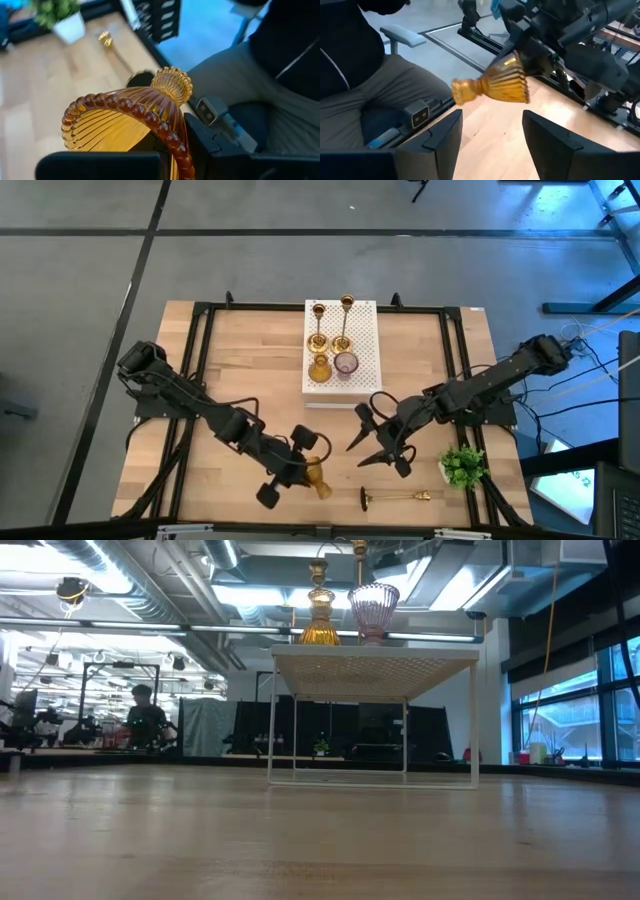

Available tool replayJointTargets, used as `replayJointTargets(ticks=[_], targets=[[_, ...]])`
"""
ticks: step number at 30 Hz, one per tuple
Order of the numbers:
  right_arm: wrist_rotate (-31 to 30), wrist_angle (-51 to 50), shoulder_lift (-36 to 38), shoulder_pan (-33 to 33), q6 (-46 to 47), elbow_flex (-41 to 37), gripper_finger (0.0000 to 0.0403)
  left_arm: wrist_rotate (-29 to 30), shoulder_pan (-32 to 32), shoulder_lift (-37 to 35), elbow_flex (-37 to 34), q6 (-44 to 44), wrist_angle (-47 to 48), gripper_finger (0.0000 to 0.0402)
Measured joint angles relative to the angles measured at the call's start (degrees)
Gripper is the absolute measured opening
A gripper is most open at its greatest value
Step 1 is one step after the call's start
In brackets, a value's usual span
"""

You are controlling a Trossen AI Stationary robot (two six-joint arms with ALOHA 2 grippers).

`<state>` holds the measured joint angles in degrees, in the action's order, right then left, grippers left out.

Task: Pick & Place candle stick holders
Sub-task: Put the yellow glass candlestick holder

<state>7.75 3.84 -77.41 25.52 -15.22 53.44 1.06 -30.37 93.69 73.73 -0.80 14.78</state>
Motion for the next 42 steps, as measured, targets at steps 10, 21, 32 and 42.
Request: replayJointTargets(ticks=[10, 21, 32, 42], targets=[[0.0, 1.4, -6.5, 0.1, -1.9, 4.2, 0.0187, -3.6, 0.2, 0.0, 0.0, 5.5, -6.4, 0.0021], [1.7, 2.1, -8.4, 0.9, -2.1, 6.4, 0.0186, -3.7, 0.6, -0.1, 0.0, 7.5, -7.3, 0.0021], [-7.1, -3.0, -7.8, 1.7, -0.4, 6.5, 0.0186, 5.2, 0.8, -0.1, 0.0, 2.3, -0.1, 0.0021], [-7.3, -13.3, -7.8, -0.6, 12.1, 11.2, 0.0186, 17.2, 0.5, -0.1, 7.7, -2.4, 18.5, 0.0021]])
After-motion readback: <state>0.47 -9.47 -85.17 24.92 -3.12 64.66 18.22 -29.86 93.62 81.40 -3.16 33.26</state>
